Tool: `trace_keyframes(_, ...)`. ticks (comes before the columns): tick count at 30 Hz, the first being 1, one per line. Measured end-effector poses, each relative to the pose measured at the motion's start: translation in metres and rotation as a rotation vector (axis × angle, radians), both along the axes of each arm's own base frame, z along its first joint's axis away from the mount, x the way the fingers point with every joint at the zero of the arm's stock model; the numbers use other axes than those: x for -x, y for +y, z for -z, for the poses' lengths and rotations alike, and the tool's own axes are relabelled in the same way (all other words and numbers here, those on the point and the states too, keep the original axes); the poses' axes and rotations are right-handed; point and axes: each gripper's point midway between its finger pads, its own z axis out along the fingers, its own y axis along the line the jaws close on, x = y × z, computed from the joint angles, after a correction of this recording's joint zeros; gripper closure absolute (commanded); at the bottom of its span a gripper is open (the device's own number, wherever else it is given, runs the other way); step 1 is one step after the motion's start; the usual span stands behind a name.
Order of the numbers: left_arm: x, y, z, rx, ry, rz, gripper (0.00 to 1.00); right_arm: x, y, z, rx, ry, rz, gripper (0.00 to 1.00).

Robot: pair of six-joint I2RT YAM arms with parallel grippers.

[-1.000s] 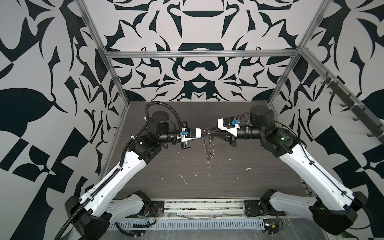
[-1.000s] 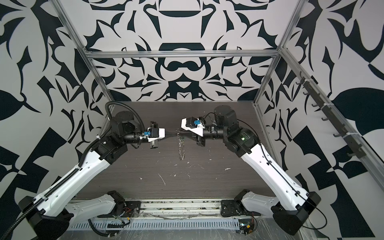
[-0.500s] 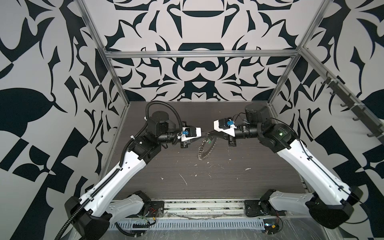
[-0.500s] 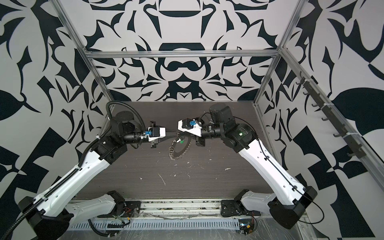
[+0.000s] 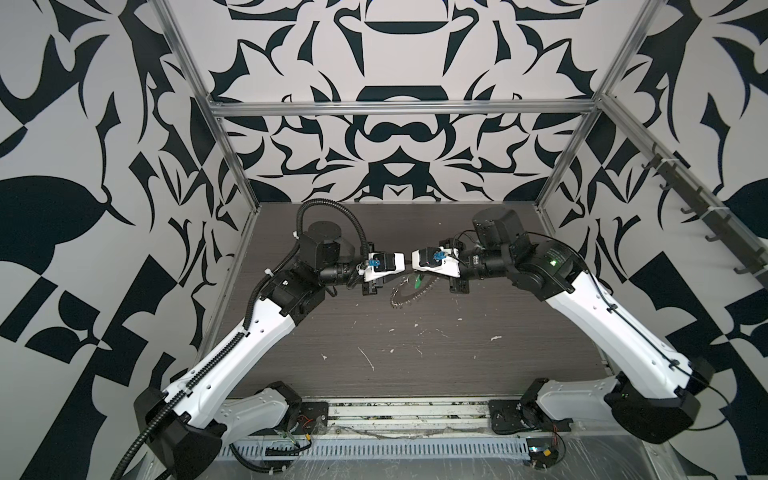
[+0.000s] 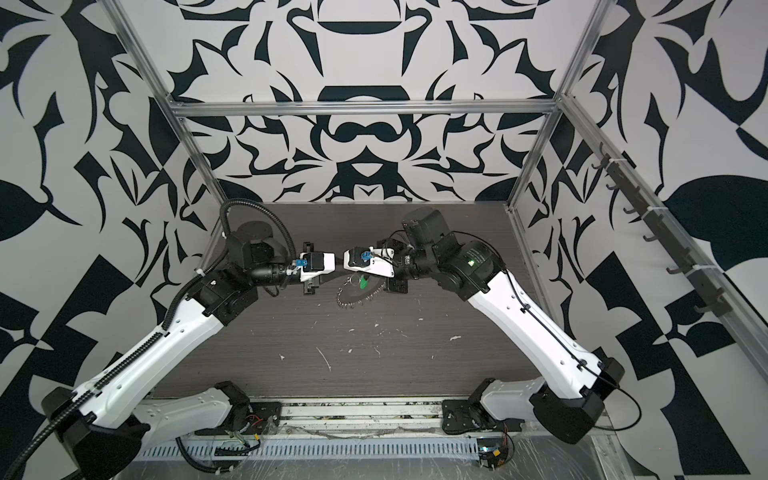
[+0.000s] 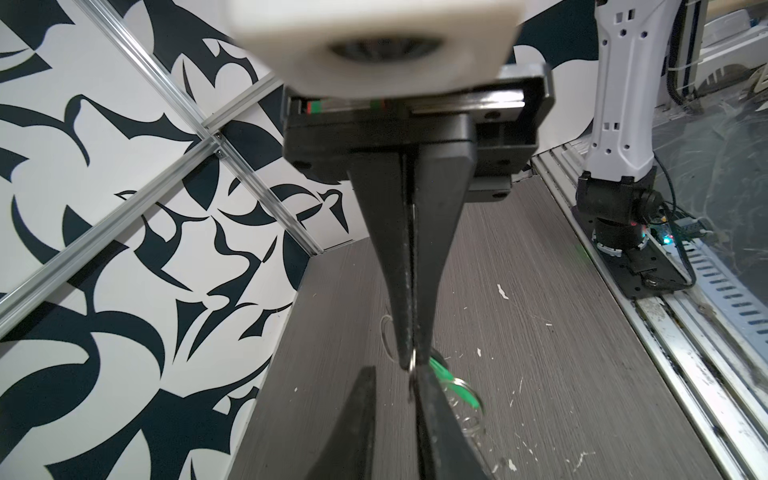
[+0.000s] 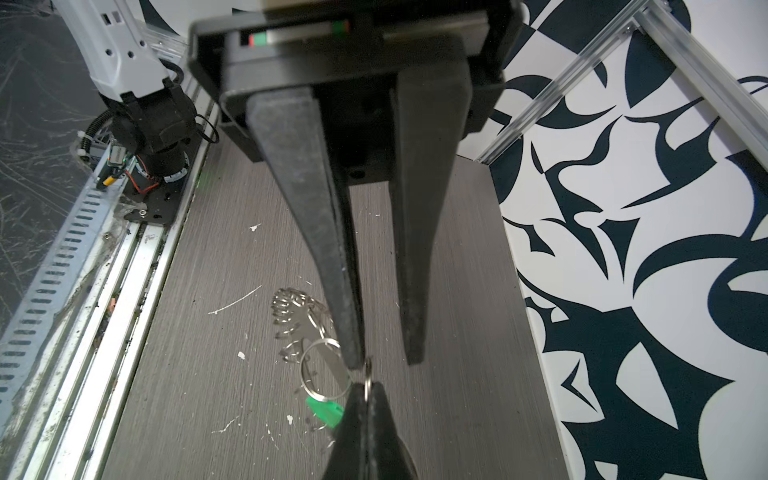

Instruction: Remove the keys from the keyring

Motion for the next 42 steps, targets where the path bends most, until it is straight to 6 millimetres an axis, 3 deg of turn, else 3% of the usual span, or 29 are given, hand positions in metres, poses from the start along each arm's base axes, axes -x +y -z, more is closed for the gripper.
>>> trace_keyframes(9,-0.001,-0.001,0.003,-0.004,0.008,0.005,0.79,0.001,0.001,-0.005,0.0,-0.015,-0.001,1.0)
trace_keyframes(16,-0.003,-0.005,0.009,-0.013,0.03,0.019,0.99,-0.001,0.002,-0.002,0.013,-0.024,0.013,1.0)
trace_keyframes(20,-0.003,-0.005,0.009,-0.015,0.029,0.023,1.0,-0.002,0.002,-0.002,0.018,-0.027,0.017,1.0)
trace_keyframes(21,-0.003,-0.004,0.009,-0.015,0.029,0.024,1.0,-0.002,0.002,-0.002,0.017,-0.028,0.019,0.98)
trace_keyframes(22,-0.002,-0.004,0.009,-0.013,0.027,0.024,1.0,-0.002,0.002,-0.002,0.016,-0.028,0.022,0.83)
trace_keyframes(24,-0.002,-0.004,0.008,-0.01,0.024,0.024,1.0,-0.003,0.002,-0.003,0.003,-0.032,0.03,0.66)
trace_keyframes(27,-0.001,-0.004,0.006,-0.004,0.019,0.024,1.0,-0.001,-0.001,-0.002,-0.022,-0.056,0.049,0.59)
trace_keyframes(30,0.001,-0.002,0.004,0.014,-0.004,0.025,1.0,0.004,-0.012,0.002,-0.036,-0.077,0.074,0.59)
trace_keyframes(35,0.008,0.003,0.013,0.057,-0.091,0.032,1.0,0.007,-0.027,-0.009,-0.099,-0.131,0.115,0.59)
trace_keyframes(42,0.008,0.002,0.008,0.087,-0.204,0.049,1.0,0.009,-0.032,-0.013,-0.168,-0.196,0.117,0.64)
